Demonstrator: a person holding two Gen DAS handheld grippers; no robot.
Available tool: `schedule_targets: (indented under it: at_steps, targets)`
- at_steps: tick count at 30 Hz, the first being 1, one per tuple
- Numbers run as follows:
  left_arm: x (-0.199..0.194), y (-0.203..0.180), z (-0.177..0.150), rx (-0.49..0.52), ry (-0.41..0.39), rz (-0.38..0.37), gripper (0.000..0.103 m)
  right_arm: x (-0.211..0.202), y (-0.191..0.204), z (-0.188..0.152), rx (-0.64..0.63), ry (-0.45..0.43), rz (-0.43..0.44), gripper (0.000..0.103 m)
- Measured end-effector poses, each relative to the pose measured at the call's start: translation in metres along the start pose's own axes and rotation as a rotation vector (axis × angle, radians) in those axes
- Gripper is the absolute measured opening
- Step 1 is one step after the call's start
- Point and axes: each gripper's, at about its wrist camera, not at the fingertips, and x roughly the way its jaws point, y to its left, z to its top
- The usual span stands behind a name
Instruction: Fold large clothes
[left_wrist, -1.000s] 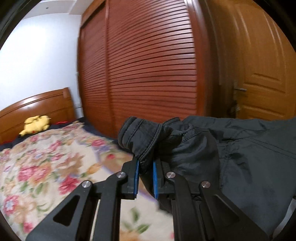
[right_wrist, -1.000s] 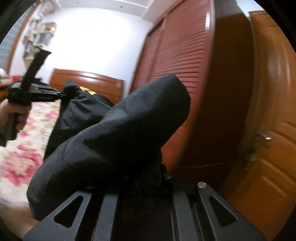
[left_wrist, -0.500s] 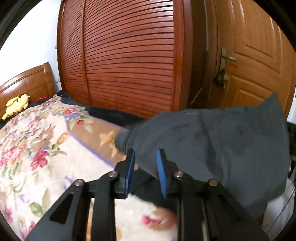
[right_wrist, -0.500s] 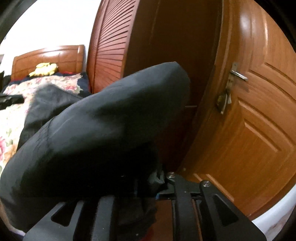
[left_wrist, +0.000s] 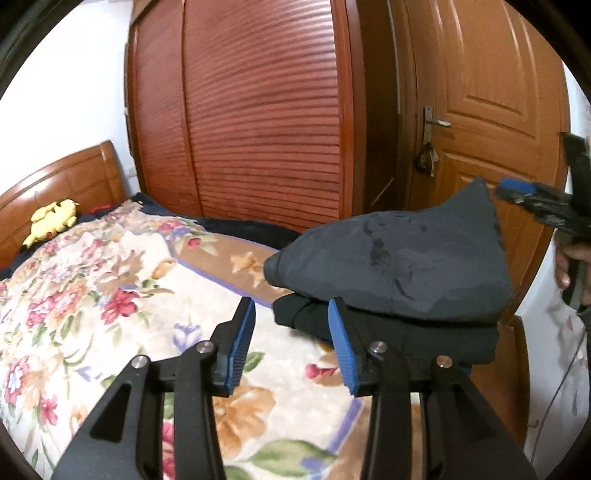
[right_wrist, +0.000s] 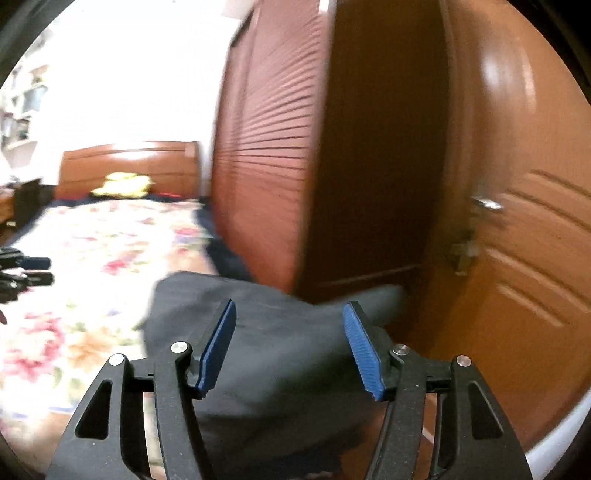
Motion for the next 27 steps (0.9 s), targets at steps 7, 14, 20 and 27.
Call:
schedule_targets:
  at_steps: [7, 14, 20, 27]
  targets:
    - [-0.055, 0.008, -0.025, 0.003, -0.024, 0.024, 0.045, 0.072, 0.028, -0.028, -0.013, 0.184, -0.045, 0.062]
    - [-0.113, 0.018, -0.062, -0.032, -0.066, 0.065, 0.054, 0.076, 0.009, -0.075, 0.07, 0.25, -0.104, 0.062]
    - [-0.154, 0.028, -0.091, -0.063, -0.067, 0.115, 0.055, 0.037, 0.038, -0.059, 0.069, 0.172, -0.139, 0.062]
    - [-0.193, 0.036, -0.121, -0.09, -0.085, 0.155, 0.055, -0.01, 0.109, -0.04, 0.008, 0.093, -0.006, 0.067]
